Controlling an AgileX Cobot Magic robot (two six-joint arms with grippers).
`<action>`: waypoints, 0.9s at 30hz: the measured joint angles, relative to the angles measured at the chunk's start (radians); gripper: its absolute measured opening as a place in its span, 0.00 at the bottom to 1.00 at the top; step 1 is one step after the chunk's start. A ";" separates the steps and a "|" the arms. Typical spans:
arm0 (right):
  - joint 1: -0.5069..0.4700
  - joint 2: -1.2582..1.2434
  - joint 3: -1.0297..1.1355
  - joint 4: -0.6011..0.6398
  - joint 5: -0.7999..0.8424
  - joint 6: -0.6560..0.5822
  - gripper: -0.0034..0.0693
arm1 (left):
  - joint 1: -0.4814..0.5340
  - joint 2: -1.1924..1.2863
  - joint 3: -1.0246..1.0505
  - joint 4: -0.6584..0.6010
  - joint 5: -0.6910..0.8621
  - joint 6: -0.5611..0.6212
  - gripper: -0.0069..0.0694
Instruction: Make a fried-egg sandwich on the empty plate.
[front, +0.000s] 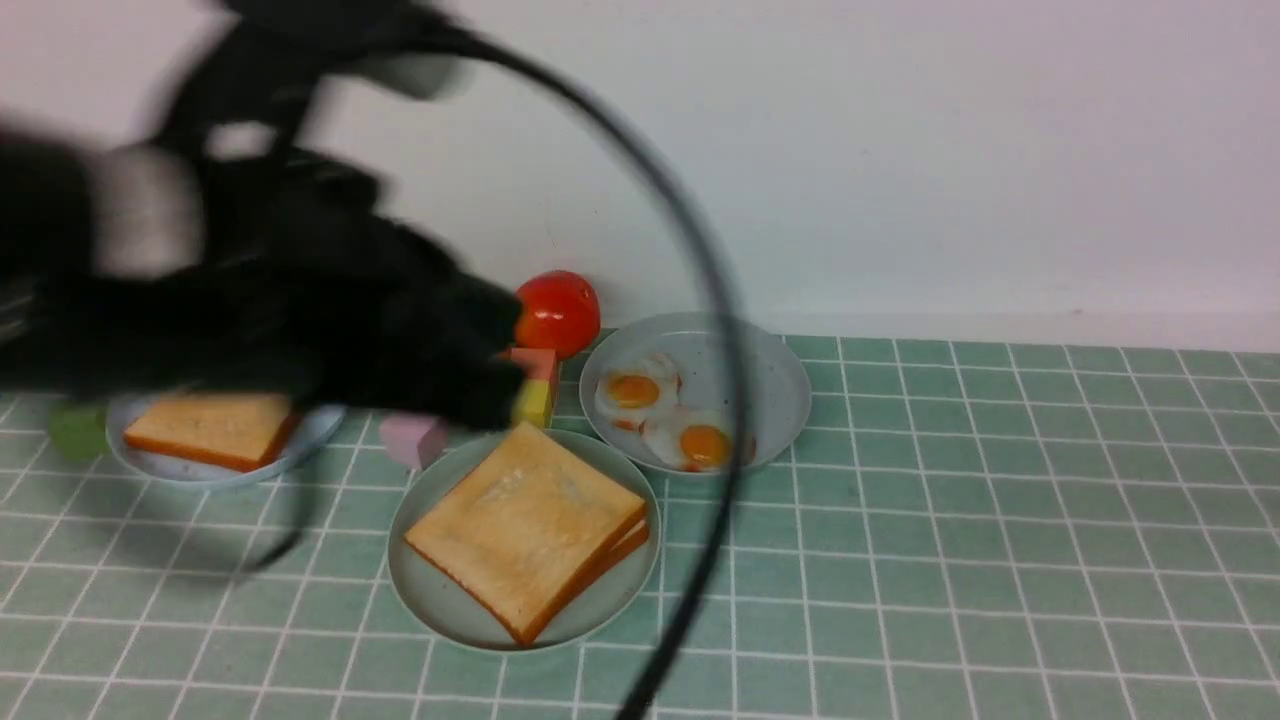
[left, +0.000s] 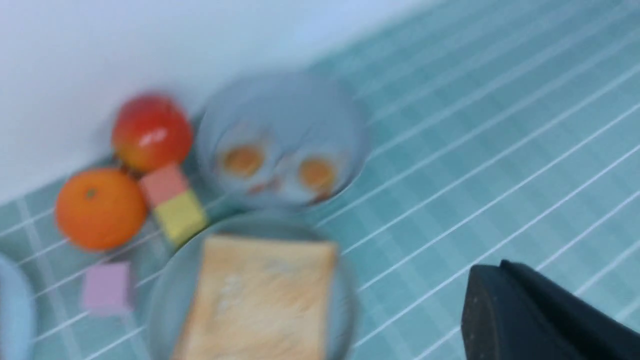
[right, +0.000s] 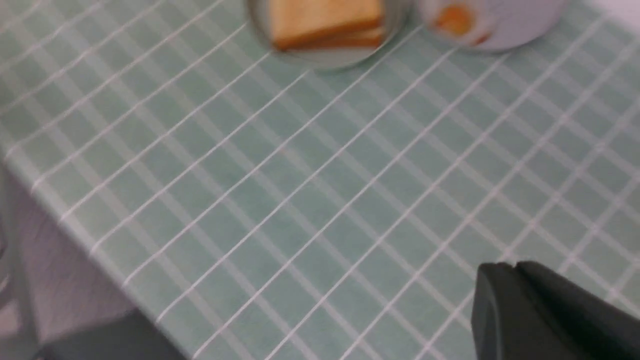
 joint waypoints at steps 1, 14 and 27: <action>0.000 -0.025 0.000 -0.024 0.000 0.028 0.12 | 0.000 -0.073 0.077 -0.023 -0.048 0.000 0.07; 0.000 -0.281 0.000 -0.088 0.015 0.183 0.12 | 0.000 -0.783 0.861 -0.277 -0.756 -0.001 0.07; 0.000 -0.300 0.243 -0.142 -0.383 0.320 0.12 | 0.000 -0.903 0.907 -0.289 -0.694 -0.001 0.07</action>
